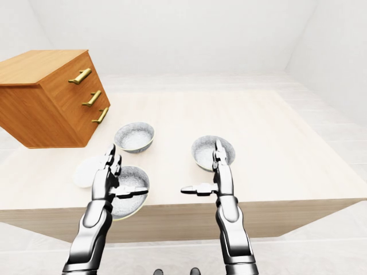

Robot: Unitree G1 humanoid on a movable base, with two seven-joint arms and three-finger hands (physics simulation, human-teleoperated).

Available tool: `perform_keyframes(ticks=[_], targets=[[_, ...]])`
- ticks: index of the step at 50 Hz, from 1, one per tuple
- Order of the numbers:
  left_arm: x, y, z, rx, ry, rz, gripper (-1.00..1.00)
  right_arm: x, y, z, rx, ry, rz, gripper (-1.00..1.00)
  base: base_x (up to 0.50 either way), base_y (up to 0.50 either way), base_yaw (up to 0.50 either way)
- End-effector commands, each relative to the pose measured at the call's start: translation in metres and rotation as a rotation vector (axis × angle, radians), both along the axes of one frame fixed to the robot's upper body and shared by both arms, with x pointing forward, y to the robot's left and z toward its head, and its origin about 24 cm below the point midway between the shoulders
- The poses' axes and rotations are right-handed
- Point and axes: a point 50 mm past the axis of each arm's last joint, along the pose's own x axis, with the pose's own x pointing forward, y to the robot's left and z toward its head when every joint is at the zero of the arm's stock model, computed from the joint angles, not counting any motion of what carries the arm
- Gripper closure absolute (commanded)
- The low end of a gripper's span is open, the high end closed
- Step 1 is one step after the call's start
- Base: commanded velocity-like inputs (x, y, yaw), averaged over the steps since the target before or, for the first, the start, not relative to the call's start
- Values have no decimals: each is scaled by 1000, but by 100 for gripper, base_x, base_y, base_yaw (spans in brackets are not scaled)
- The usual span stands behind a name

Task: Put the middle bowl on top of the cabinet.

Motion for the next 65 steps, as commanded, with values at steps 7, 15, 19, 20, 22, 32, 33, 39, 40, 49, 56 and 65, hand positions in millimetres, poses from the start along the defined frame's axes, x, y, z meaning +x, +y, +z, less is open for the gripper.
perform_keyframes(ticks=[7,15,19,20,22,32,33,39,40,49,56,65], targets=[[-10,17,52,14,-187,-3,-100,-11,-11,21,18,-33,-46,-100,0,0,0],[-26,28,80,-11,-313,48,-100,-16,-12,48,5,-151,-61,-100,0,0,0],[-38,35,82,-17,-323,48,-100,-23,-12,58,6,-194,-38,-100,0,0,0],[-40,36,84,-11,-334,48,-100,-23,-11,59,1,-197,-35,-100,0,0,0],[-44,39,89,-15,-356,61,-100,-27,-11,61,0,-208,-22,-100,0,0,0],[-51,38,94,9,-375,58,-100,-38,-11,74,-14,-261,-4,-100,0,49,0],[-51,38,94,14,-376,58,-100,-40,-10,75,-17,-266,2,-100,0,50,0],[-51,38,98,26,-394,63,-100,-45,-14,87,-24,-318,-9,-100,0,50,0],[-51,38,98,26,-395,62,-100,-45,-14,87,-26,-320,-5,-100,0,50,0],[-48,39,98,41,-393,67,-100,-46,-16,91,-25,-337,-6,-100,0,50,0],[-47,39,100,59,-398,64,-100,-43,-19,88,-25,-326,-12,-100,0,50,0],[-44,39,95,67,-374,59,-100,-44,-23,88,-13,-326,-22,-100,0,50,0]])
